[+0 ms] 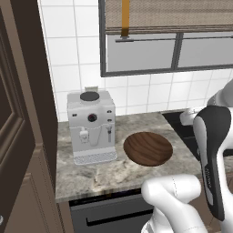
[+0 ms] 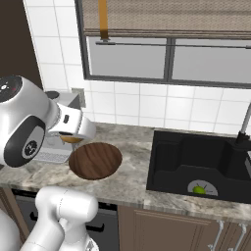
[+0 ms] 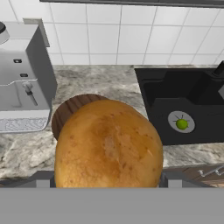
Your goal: Pick the potatos from the cabinet and place them in one bowl. Pick the lime from the sink and place it in the other bowl.
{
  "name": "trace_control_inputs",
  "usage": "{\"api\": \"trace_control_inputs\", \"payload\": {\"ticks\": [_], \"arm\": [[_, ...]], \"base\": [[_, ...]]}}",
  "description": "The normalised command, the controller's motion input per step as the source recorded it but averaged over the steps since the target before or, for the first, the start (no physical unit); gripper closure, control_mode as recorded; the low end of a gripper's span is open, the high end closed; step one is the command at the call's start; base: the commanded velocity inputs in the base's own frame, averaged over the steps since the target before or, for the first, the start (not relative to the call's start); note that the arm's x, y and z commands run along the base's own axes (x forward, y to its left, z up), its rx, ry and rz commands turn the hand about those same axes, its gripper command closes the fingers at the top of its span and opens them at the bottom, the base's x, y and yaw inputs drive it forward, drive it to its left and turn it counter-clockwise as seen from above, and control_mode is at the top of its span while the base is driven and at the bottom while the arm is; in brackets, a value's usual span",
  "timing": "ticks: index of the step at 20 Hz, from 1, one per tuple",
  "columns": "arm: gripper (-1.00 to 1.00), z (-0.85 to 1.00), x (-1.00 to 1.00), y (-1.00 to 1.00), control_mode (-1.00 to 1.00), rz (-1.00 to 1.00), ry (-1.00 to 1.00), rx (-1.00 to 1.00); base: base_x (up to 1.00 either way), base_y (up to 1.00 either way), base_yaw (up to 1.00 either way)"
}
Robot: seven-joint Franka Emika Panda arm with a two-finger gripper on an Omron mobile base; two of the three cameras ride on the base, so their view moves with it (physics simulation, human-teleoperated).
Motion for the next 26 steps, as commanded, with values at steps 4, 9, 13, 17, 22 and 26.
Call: {"api": "trace_control_inputs", "payload": {"ticks": [4, 9, 13, 17, 22, 26], "arm": [[1.0, 0.0, 0.0, 0.0, -1.0, 0.0, 0.0, 0.0], [1.0, -0.03, 0.06, -0.12, -1.0, 0.0, 0.0, 0.03], [1.0, -0.03, 0.23, -0.06, -1.0, 0.0, 0.01, 0.07], [1.0, -0.08, 0.29, 0.0, -1.0, 0.0, 0.06, 0.05], [1.0, -0.1, 0.17, 0.02, -1.0, 0.0, 0.14, 0.0], [1.0, -0.12, 0.06, 0.09, -1.0, 0.0, 0.19, 0.0]], "base": [[0.0, 0.0, 0.0], [0.0, 0.0, 0.0], [0.0, 0.0, 0.0], [0.0, 0.0, 0.0], [0.0, 0.0, 0.0], [0.0, 0.0, 0.0]]}}
